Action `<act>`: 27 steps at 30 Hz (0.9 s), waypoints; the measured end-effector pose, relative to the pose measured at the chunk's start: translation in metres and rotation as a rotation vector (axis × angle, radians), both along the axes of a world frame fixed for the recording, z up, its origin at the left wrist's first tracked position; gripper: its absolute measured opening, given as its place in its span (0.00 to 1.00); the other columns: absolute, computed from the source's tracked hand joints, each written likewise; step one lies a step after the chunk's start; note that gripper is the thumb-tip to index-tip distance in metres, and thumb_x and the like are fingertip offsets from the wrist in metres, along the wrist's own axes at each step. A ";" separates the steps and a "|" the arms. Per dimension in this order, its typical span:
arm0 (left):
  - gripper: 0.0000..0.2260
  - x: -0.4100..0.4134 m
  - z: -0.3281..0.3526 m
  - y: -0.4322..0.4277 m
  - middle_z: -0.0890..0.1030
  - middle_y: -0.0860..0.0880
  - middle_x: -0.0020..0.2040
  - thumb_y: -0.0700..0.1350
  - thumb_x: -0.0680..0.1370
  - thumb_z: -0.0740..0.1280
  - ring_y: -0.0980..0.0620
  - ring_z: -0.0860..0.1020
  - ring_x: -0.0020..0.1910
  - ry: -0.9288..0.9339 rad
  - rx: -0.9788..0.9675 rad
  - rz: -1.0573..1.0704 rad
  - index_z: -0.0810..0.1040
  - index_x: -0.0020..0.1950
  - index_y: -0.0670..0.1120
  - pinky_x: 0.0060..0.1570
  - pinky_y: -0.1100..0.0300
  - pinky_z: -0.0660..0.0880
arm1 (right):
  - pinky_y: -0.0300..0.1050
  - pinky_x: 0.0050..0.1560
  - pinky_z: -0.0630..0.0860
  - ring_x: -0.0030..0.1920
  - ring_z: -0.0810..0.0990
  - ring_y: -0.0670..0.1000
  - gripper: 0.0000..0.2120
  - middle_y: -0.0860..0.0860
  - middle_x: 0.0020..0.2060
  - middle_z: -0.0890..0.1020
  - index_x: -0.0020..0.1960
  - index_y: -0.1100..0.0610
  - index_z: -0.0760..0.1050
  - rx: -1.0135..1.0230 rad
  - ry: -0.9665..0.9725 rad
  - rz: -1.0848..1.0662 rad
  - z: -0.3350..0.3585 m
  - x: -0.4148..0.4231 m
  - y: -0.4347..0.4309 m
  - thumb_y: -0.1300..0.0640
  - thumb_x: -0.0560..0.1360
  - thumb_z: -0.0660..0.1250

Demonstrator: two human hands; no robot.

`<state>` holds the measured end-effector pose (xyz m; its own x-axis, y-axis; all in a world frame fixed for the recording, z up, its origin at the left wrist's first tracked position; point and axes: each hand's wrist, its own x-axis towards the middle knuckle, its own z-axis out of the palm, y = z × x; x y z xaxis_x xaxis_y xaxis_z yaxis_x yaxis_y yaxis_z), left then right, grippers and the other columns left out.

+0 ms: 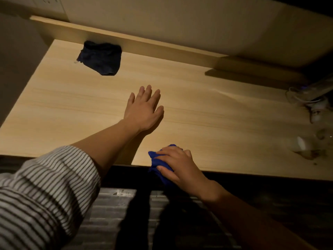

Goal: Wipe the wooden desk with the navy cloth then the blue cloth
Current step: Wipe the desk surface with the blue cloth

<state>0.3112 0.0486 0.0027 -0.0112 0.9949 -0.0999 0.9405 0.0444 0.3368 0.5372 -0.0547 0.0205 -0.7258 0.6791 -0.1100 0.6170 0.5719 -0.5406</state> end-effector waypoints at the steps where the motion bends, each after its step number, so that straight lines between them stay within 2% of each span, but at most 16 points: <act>1: 0.32 0.005 -0.004 0.001 0.47 0.46 0.88 0.65 0.85 0.46 0.44 0.43 0.86 0.017 -0.011 0.007 0.49 0.87 0.55 0.83 0.38 0.42 | 0.54 0.58 0.65 0.67 0.73 0.50 0.16 0.47 0.65 0.80 0.67 0.52 0.80 -0.068 0.052 -0.047 0.004 0.005 0.004 0.48 0.83 0.64; 3: 0.33 0.010 -0.013 0.000 0.44 0.47 0.88 0.67 0.84 0.43 0.45 0.40 0.86 0.070 -0.018 0.024 0.46 0.87 0.56 0.82 0.38 0.40 | 0.55 0.62 0.68 0.62 0.74 0.50 0.16 0.47 0.60 0.82 0.65 0.53 0.80 -0.111 0.139 -0.132 0.014 0.012 0.022 0.48 0.83 0.62; 6: 0.35 0.010 -0.019 0.003 0.42 0.48 0.88 0.69 0.83 0.40 0.46 0.39 0.86 0.082 -0.011 0.034 0.44 0.87 0.57 0.82 0.39 0.39 | 0.57 0.62 0.70 0.59 0.75 0.51 0.16 0.49 0.59 0.83 0.65 0.54 0.80 -0.007 0.181 -0.218 0.033 0.016 0.080 0.48 0.83 0.62; 11: 0.34 0.012 -0.021 0.004 0.41 0.50 0.87 0.70 0.83 0.39 0.48 0.37 0.86 0.116 -0.003 0.044 0.42 0.87 0.58 0.83 0.40 0.39 | 0.59 0.58 0.68 0.60 0.75 0.59 0.15 0.54 0.56 0.83 0.61 0.56 0.81 0.238 0.022 -0.215 0.043 0.009 0.221 0.51 0.84 0.60; 15: 0.33 0.012 -0.023 0.005 0.41 0.51 0.87 0.70 0.84 0.41 0.49 0.38 0.86 0.128 0.018 0.065 0.42 0.87 0.59 0.83 0.41 0.39 | 0.59 0.65 0.63 0.68 0.70 0.58 0.17 0.53 0.68 0.78 0.70 0.53 0.76 0.353 -0.160 -0.160 0.023 -0.004 0.313 0.48 0.86 0.59; 18: 0.32 0.013 -0.024 0.005 0.42 0.51 0.87 0.69 0.84 0.42 0.49 0.38 0.86 0.134 0.026 0.075 0.43 0.87 0.60 0.83 0.42 0.39 | 0.64 0.68 0.64 0.74 0.64 0.59 0.22 0.51 0.76 0.70 0.77 0.48 0.69 0.367 -0.250 -0.117 0.006 -0.012 0.350 0.42 0.85 0.56; 20: 0.32 0.013 -0.025 0.005 0.41 0.52 0.87 0.69 0.84 0.42 0.50 0.37 0.85 0.140 0.024 0.078 0.43 0.87 0.60 0.83 0.42 0.39 | 0.68 0.70 0.63 0.77 0.58 0.58 0.26 0.47 0.81 0.63 0.80 0.42 0.62 0.344 -0.313 -0.073 -0.007 -0.013 0.358 0.37 0.84 0.51; 22: 0.32 0.013 -0.025 0.005 0.41 0.52 0.87 0.69 0.84 0.42 0.50 0.37 0.85 0.146 0.021 0.076 0.42 0.87 0.60 0.83 0.42 0.39 | 0.73 0.70 0.57 0.79 0.54 0.57 0.27 0.45 0.82 0.57 0.80 0.37 0.56 0.317 -0.333 -0.065 -0.018 -0.011 0.356 0.32 0.83 0.47; 27: 0.32 0.014 -0.024 0.004 0.41 0.52 0.87 0.69 0.85 0.42 0.50 0.37 0.85 0.153 0.005 0.076 0.42 0.87 0.60 0.83 0.41 0.40 | 0.78 0.71 0.47 0.82 0.45 0.56 0.29 0.44 0.83 0.52 0.80 0.32 0.49 0.284 -0.343 -0.062 -0.026 -0.005 0.336 0.29 0.80 0.43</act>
<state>0.3255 0.0524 -0.0214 -0.1012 0.9911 -0.0863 0.9749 0.1160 0.1900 0.5321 0.2814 -0.0055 -0.6367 0.7583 -0.1399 0.7710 0.6242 -0.1259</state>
